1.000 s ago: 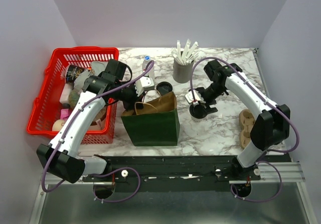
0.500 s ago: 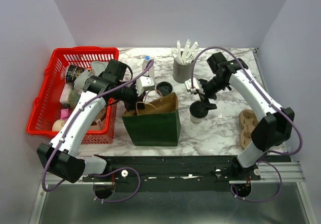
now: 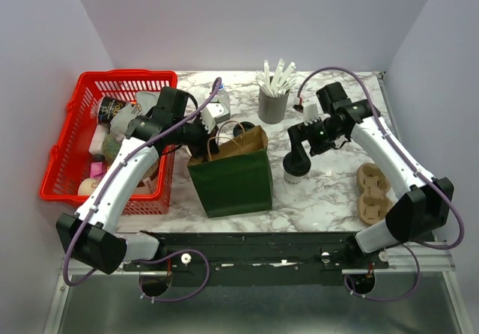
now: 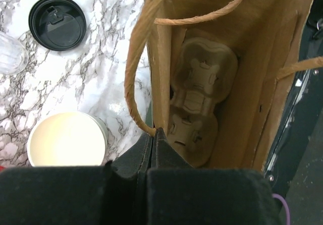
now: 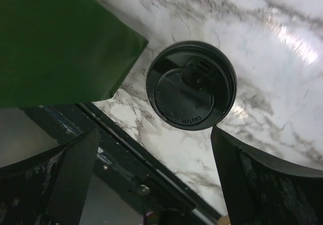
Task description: Pack the takeout coffee
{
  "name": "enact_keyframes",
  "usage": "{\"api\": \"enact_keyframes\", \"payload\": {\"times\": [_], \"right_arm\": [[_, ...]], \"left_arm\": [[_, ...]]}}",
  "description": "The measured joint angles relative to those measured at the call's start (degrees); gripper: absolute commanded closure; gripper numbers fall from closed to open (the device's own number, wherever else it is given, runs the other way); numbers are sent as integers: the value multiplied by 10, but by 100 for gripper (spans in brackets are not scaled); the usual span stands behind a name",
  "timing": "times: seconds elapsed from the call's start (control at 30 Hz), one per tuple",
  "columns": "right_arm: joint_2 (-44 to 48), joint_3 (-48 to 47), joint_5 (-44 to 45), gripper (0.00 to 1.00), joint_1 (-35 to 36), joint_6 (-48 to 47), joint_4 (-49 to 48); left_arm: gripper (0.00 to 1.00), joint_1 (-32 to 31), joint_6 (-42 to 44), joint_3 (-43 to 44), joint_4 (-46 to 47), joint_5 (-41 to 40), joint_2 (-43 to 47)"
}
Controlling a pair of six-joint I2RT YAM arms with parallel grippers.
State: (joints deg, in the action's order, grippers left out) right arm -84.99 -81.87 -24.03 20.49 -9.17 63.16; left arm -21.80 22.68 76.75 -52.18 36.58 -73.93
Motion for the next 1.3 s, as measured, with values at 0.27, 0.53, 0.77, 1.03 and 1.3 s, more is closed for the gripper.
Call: {"api": "enact_keyframes", "payload": {"times": [0.27,0.53,0.77,1.03,1.3], "right_arm": [[-29,4,83,0,19,160,-3],[-67,-9,124,0,51,214,-7],[-91,-46,174,0,55,229,-6],[-92,-49,199,0,69,234,-4],[-113,-45,217,0,72,242,-2]], "left_arm": [[100,1,-21,-33,16,0,31],[100,1,-28,-52,18,0,61],[100,5,-31,-63,20,1,71],[100,10,-37,-70,27,1,75],[100,11,-38,-73,29,1,77]]}}
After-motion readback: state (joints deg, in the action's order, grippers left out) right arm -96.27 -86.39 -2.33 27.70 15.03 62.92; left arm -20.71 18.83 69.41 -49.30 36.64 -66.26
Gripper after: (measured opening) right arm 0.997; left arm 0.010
